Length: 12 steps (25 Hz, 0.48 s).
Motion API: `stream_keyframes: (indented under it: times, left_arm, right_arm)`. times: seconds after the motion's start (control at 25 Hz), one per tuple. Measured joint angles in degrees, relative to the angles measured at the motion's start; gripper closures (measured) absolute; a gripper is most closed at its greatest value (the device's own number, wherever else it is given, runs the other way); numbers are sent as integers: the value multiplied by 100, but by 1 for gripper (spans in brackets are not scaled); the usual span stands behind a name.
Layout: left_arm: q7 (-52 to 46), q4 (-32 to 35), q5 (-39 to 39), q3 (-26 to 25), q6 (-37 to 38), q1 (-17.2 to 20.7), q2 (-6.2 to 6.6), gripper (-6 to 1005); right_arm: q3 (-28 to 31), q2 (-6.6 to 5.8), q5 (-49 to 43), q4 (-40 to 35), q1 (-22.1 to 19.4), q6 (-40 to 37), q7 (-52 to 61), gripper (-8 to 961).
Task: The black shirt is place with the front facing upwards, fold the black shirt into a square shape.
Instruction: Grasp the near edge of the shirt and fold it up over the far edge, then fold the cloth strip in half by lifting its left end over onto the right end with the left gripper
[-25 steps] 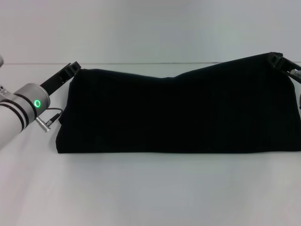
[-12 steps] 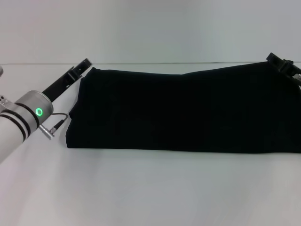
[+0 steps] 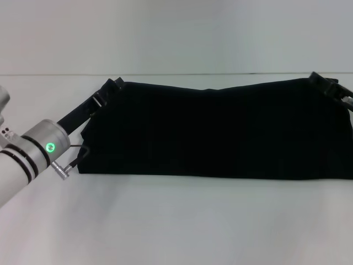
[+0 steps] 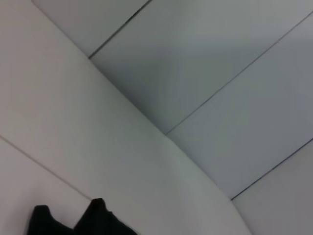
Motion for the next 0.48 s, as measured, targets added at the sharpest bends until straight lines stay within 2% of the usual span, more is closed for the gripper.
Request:
stream_keyframes:
  times: [0.48]
  left_arm:
    - [-7, 16, -6, 6, 456, 269, 20, 306]
  right_arm:
    - [142, -45, 334, -123, -427, -252, 234, 162]
